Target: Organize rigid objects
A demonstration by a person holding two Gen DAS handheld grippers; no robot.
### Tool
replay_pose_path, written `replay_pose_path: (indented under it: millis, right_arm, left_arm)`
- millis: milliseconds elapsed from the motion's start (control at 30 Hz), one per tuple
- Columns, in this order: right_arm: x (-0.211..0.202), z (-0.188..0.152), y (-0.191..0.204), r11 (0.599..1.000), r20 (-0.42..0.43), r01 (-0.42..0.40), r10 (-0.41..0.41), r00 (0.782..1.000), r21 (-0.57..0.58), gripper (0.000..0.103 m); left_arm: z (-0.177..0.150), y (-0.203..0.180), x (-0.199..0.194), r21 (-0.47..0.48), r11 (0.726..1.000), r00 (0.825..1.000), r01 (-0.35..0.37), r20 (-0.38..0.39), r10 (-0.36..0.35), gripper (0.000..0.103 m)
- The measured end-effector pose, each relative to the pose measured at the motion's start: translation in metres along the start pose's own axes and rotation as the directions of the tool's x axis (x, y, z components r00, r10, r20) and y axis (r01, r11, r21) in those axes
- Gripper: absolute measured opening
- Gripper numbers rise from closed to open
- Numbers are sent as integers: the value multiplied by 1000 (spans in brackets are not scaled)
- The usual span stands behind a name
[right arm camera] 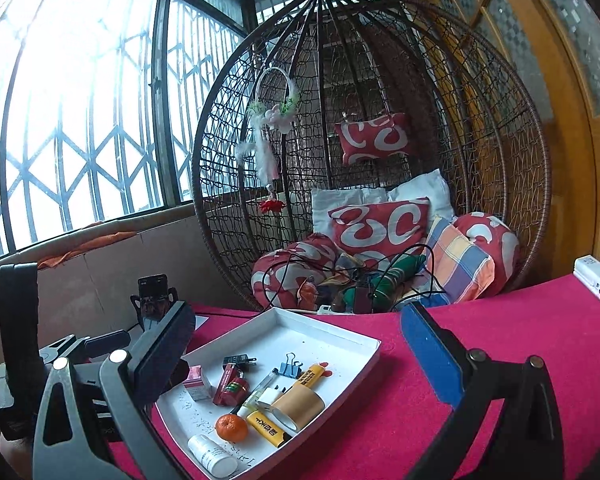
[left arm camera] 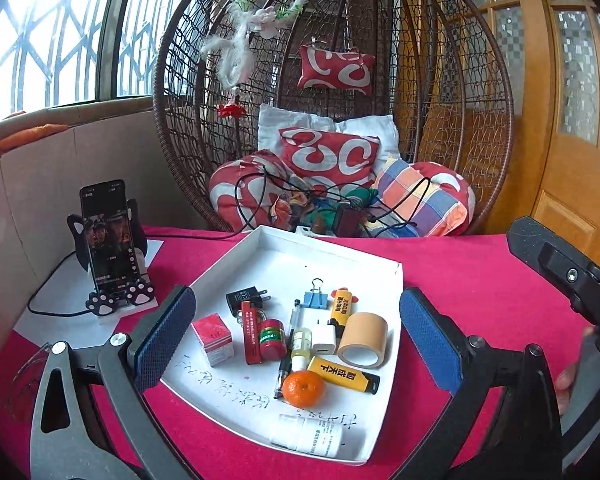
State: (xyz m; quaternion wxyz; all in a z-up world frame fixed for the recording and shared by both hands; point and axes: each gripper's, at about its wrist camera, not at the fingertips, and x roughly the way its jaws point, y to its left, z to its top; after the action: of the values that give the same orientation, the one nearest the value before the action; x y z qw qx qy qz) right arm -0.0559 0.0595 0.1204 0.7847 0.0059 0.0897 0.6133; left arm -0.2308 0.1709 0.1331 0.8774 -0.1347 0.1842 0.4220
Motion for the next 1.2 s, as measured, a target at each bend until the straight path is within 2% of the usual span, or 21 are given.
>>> replay_pose_path:
  millis: [100,200,300,367,467,567,667,733,800,933,1100,1200]
  right_arm:
    - [-19,2,-2,998,59,49,-47,997,-32,103]
    - [-35,1,-1,986,118,153,-145,982,-64,103]
    - [-43,-2,1,968,137,232,-218,966,-92,103]
    - [-46,-4,1,963,143,253,-238,961,-93,103]
    - [-53,-5,-3,963,139,259,-247,959,-75,103]
    - [-65,-6,-9,972,127,232,-226,966,-35,103]
    - [-79,-10,-13,978,144,208,-206,968,4,103]
    - [-84,-18,-14,981,139,192,-196,971,37,103]
    - [-82,-28,-12,983,111,183,-186,976,33,103]
    - [-69,-37,-8,974,29,225,-225,974,-30,103]
    - [-73,-36,-13,974,43,228,-228,973,1,103]
    - [-73,-37,-14,973,37,232,-231,972,1,103]
  left_arm:
    - [0,-14,-8,52,999,1000,-6,-11,7,103]
    - [-3,-26,-17,100,995,1000,-26,9,25,103]
    - [-5,-34,-25,127,991,999,-49,26,46,103]
    - [-7,-38,-30,125,990,997,-70,25,67,103]
    - [-10,-43,-37,126,988,996,-88,22,86,103]
    - [-16,-48,-44,154,986,998,-67,19,65,103]
    - [-23,-53,-50,174,982,997,-77,4,77,103]
    - [-28,-56,-53,187,981,999,-50,-8,52,103]
    - [-32,-57,-54,175,984,999,-36,-20,40,103]
    - [-36,-56,-48,112,994,997,-14,-70,22,103]
    - [-35,-52,-42,85,994,991,-73,-104,82,103]
    - [-35,-44,-38,42,996,989,-73,-129,77,103]
